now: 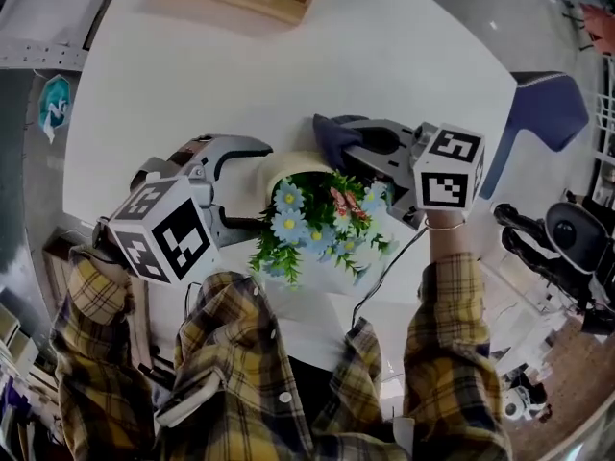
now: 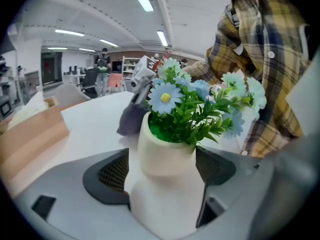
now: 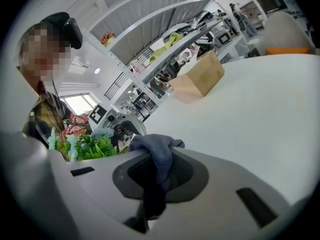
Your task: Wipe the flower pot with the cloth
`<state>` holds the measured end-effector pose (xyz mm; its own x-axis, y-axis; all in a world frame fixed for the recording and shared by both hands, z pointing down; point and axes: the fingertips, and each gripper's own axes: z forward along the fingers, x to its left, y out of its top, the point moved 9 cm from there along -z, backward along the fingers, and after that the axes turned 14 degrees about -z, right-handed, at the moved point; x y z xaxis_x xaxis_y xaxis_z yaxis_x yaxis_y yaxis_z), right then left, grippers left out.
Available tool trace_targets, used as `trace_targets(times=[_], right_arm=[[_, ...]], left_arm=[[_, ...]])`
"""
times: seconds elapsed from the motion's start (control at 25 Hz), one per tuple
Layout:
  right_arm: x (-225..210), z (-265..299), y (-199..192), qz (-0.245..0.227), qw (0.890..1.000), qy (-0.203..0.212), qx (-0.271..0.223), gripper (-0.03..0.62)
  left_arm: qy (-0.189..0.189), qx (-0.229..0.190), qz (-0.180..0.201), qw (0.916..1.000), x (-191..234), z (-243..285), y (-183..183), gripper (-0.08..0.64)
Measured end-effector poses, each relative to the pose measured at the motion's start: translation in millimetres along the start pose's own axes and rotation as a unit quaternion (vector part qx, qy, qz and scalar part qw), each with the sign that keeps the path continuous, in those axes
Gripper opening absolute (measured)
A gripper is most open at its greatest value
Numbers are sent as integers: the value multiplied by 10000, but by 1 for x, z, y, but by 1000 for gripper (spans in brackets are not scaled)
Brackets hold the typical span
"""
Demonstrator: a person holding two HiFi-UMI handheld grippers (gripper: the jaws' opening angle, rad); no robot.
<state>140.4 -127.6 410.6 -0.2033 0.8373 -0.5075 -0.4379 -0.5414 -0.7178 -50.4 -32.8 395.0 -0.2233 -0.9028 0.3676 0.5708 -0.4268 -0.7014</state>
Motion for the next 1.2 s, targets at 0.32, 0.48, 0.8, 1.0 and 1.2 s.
trace_targets(times=[0.32,0.48,0.8,1.0,1.2], right_arm=[[40,-22,-39,651,9868,-1235,-822,21],[68,-26,-62,1156,9703,-1734,-1232,21],[124,-14,-94,2119,9332,-2215,-1874,21],[149,4,-99,1982,9466,-1972,-1603,21],[163,18,-97,1644,9637,-1670,-1276,21]], left_arm=[[1596,-391,-1528,9745,-61,-12,-60,425],[1852,-791,-2180,9549,-90,-5,-64,425],[2216,-1272,-2771,9262,-122,9,-58,428],[2429,-1501,-2913,9130,-120,1,-60,444],[2493,-1621,-2892,9099,-115,-2,-59,446]])
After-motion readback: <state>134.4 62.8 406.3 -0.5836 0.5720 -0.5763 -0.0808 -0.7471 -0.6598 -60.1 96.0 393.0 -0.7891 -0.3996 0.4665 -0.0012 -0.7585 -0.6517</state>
